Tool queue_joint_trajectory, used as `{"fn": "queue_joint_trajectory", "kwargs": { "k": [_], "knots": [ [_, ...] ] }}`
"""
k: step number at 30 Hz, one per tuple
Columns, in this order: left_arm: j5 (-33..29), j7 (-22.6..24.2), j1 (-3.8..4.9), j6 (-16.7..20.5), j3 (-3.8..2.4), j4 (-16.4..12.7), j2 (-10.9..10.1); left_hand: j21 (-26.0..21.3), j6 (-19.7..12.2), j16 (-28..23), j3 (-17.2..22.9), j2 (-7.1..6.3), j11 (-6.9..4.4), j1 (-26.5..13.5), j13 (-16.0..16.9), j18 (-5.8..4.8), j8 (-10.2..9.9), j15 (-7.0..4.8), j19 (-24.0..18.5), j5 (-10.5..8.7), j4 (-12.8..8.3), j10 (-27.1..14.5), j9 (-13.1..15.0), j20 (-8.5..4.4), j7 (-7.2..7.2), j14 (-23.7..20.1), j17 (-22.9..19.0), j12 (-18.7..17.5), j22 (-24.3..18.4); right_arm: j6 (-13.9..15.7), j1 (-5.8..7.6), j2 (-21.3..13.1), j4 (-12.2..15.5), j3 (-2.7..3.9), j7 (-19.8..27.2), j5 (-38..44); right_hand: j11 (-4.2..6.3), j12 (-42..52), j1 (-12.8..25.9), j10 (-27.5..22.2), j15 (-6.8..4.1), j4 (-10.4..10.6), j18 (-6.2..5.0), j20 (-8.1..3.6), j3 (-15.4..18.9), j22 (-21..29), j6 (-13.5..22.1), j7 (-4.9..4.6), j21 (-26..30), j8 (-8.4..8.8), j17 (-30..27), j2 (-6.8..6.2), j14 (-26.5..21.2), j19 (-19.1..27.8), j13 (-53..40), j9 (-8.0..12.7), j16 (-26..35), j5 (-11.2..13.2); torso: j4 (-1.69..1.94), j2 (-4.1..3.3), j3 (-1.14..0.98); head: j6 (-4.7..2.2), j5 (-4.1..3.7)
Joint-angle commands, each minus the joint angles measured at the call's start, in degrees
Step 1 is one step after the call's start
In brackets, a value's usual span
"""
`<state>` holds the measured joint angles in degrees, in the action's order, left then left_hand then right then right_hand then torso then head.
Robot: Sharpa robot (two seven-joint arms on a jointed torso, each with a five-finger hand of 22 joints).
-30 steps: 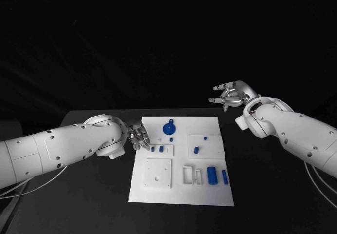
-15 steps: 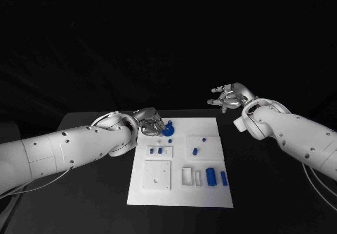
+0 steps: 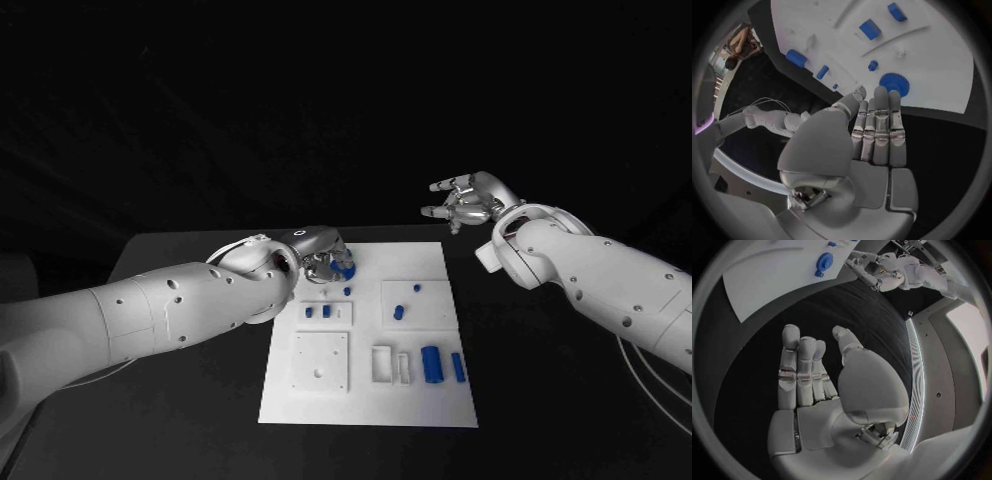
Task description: Assemble the parts on the task board
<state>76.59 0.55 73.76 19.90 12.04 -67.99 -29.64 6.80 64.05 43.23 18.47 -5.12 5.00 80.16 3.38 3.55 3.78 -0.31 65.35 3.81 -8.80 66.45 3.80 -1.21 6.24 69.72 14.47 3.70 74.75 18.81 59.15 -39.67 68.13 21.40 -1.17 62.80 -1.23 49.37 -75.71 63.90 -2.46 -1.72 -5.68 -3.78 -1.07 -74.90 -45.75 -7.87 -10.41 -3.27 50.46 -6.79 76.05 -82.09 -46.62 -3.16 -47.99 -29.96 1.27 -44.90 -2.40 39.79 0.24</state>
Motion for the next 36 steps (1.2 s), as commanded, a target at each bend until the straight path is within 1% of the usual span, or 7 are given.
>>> {"fn": "queue_joint_trajectory", "kwargs": {
  "k": [1,6,10,16,22,31,36],
  "knots": [
    [3.5,2.0,-0.18,-0.9,0.14,1.1,0.8,-1.0,-0.8,-0.2,-0.1,-0.9,0.23,-0.2,0.0,0.92,-0.2,0.08,0.9,-0.37,0.2,-1.1,0.0,-0.02,0.01,0.6,-0.2,-0.4,-0.6,-0.2,-0.01,0.1,0.2,0.03,0.6,-0.1,0.03,0.2,0.4,-0.4,-0.14,0.0,-0.71,0.13,-0.3,-1.0,-0.5,0.13,0.3,0.1,-0.1,0.05,-0.3,-0.2,0.1,0.0,-0.1,-0.4,-0.07,-0.03,-0.01,0.06,-0.03],
    [4.4,2.4,-0.74,-1.9,0.31,3.0,2.0,-2.4,-0.9,-0.2,-0.6,-1.12,0.2,0.1,0.0,0.81,-0.2,0.02,1.8,-0.38,0.6,-1.2,0.0,-0.09,-0.02,0.9,-0.2,-0.4,-1.1,-0.1,-0.01,0.1,0.4,0.03,0.6,-0.1,0.03,0.2,0.4,-0.4,-0.14,0.0,-0.71,0.13,-0.3,-1.0,-0.5,0.13,0.3,0.1,-0.1,0.05,-0.3,-0.2,0.1,0.0,-0.1,-0.4,-0.01,0.0,0.04,0.12,-0.19],
    [4.8,2.5,-1.17,-2.5,0.36,3.9,2.7,-2.6,-1.2,-0.1,-0.8,-1.26,0.28,0.1,0.0,0.77,-0.2,-0.02,2.0,-0.34,0.6,-1.8,0.0,-0.12,-0.08,1.0,-0.1,-0.4,-0.9,-0.1,-0.01,0.1,0.6,0.03,0.6,-0.1,0.03,0.2,0.4,-0.4,-0.14,0.0,-0.71,0.13,-0.3,-1.0,-0.5,0.13,0.3,0.1,-0.1,0.05,-0.3,-0.2,0.1,0.0,-0.1,-0.4,-0.1,-0.06,0.05,0.12,-0.18],
    [5.7,2.4,-1.84,-3.2,0.41,5.0,3.4,-2.9,-1.9,-0.2,-1.4,-1.45,0.44,0.2,0.0,0.7,-0.2,0.02,2.1,-0.34,0.9,-2.8,0.0,-0.08,-0.05,1.0,-0.3,-0.4,-1.2,-0.1,-0.01,0.1,0.7,0.03,0.6,-0.1,0.03,0.2,0.4,-0.4,-0.14,0.0,-0.71,0.13,-0.3,-1.0,-0.5,0.13,0.3,0.1,-0.1,0.05,-0.3,-0.2,0.1,0.0,-0.1,-0.4,-0.01,0.0,0.04,0.17,-0.39],
    [5.9,2.5,-2.24,-3.4,0.42,5.7,3.7,-2.8,-1.9,0.2,-1.7,-1.46,0.48,0.3,0.0,0.73,-0.2,-0.01,2.4,-0.32,1.1,-3.0,0.0,-0.11,0.08,1.3,-0.1,-0.4,-1.3,0.0,-0.01,0.1,0.7,0.03,0.6,-0.1,0.03,0.2,0.4,-0.4,-0.14,0.0,-0.71,0.13,-0.3,-1.0,-0.5,0.13,0.3,0.1,-0.1,0.05,-0.3,-0.2,0.1,0.0,-0.1,-0.4,0.0,0.03,0.03,0.23,-0.45],
    [6.1,2.7,-2.91,-3.5,0.44,6.5,4.4,-2.4,-1.4,2.2,-0.9,-1.28,0.21,0.2,0.0,0.81,-0.2,-0.25,3.1,-0.17,1.1,-1.7,0.0,-0.39,0.12,1.4,0.8,-0.4,0.3,0.0,0.0,0.1,0.8,0.03,0.6,-0.1,0.03,0.2,0.6,-0.3,-0.15,-0.2,-0.71,0.12,-0.3,-1.0,-0.6,0.14,0.2,0.11,-0.1,0.1,-0.2,-0.3,0.1,0.0,-0.2,-0.4,-0.01,-0.02,0.07,0.24,-0.61],
    [6.0,3.1,-3.31,-4.0,0.44,7.4,4.8,-2.3,-0.8,3.9,-0.2,-1.07,-0.2,-0.2,0.0,0.79,-0.2,-0.53,3.3,-0.17,1.2,-0.6,0.0,-0.56,-0.24,1.2,1.5,-0.4,1.1,0.1,0.0,0.1,0.9,0.03,0.7,-0.1,0.03,0.2,0.6,-0.3,-0.15,-0.2,-0.71,0.12,-0.3,-1.0,-0.6,0.14,0.2,0.11,-0.1,0.1,-0.2,-0.3,0.1,0.0,-0.2,-0.4,-0.07,-0.02,0.01,0.29,-0.66]
  ]
}}
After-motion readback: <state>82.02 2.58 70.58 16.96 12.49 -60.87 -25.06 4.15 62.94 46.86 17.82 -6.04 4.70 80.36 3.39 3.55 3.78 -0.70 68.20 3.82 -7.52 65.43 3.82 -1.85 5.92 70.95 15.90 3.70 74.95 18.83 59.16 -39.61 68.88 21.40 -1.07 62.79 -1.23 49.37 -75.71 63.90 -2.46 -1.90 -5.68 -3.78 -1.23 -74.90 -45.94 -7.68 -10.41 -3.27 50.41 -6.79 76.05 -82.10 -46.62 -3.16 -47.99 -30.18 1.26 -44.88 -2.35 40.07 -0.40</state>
